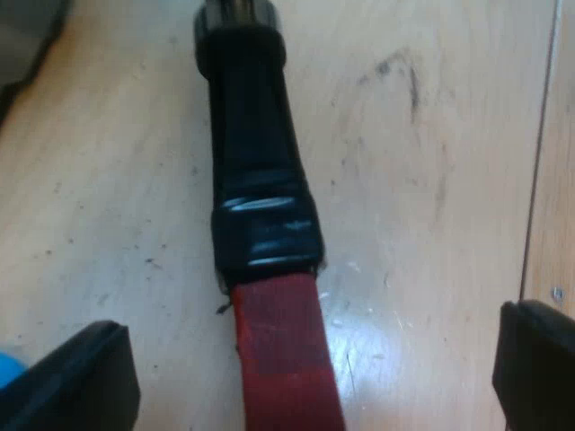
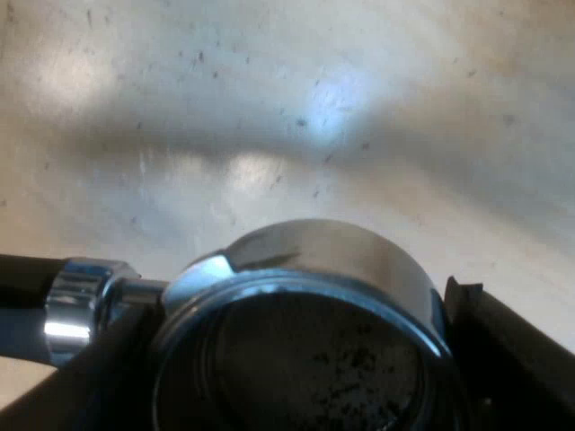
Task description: Put the handle in the coffee machine
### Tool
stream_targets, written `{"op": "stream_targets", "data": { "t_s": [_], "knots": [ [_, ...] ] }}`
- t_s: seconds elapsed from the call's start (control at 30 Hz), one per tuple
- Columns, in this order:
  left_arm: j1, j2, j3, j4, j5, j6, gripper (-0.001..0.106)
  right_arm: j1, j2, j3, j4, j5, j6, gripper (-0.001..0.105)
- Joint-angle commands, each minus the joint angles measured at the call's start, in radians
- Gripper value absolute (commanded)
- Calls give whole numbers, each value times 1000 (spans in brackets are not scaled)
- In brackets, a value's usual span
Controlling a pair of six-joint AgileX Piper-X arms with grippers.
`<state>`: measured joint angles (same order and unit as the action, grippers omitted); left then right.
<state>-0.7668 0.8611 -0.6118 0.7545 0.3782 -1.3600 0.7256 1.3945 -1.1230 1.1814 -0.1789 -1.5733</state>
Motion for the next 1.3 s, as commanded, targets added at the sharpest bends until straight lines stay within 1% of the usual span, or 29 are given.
{"op": "stream_targets", "data": {
  "t_s": [0.03,0.1,0.17,0.23,0.3,0.6,0.67,0.73,0.93,1.0,1.07,1.1,1.13,1.17,1.2,1.23,1.3],
  "knots": [
    [-1,9,16,-31,0,25,82,-1,-17,-15,3,-40,0,0],
    [-1,9,50,-71,12,27,82,-1,-17,-15,-2,-73,0,0],
    [-1,9,83,-95,28,32,82,-1,-17,-15,-2,-77,0,0],
    [-1,9,103,-112,27,41,82,-1,-17,-15,-2,-81,0,0],
    [-1,9,133,-156,27,46,82,-1,-17,-15,-2,-93,0,0],
    [-1,9,134,-227,38,30,82,-1,-17,-15,-14,-93,6,0],
    [-1,9,134,-241,40,2,82,-1,-17,-15,-17,-90,6,0],
    [-1,9,134,-251,45,-13,82,-1,-17,-15,-17,-90,6,0],
    [-1,9,132,-232,45,-12,82,-1,-17,-15,-17,-88,6,0],
    [-1,9,132,-219,37,-12,77,-1,-17,-15,-17,-88,6,0],
    [-1,9,132,-215,17,-12,69,-1,-17,-15,-17,-88,6,0],
    [-1,9,132,-215,16,-12,66,-1,-17,-15,-17,-88,6,0],
    [-1,9,132,-215,14,-12,59,-1,-17,-15,-17,-88,6,0],
    [-1,9,130,-219,14,-12,54,-1,-17,-15,-17,-88,6,0],
    [-1,9,129,-221,14,-12,53,-1,-17,-15,-17,-88,6,0],
    [-1,9,130,-229,16,-12,49,-1,-17,-15,-17,-88,6,0],
    [-1,9,130,-230,16,-12,46,-1,-17,-15,-17,-88,6,0]
  ]
}}
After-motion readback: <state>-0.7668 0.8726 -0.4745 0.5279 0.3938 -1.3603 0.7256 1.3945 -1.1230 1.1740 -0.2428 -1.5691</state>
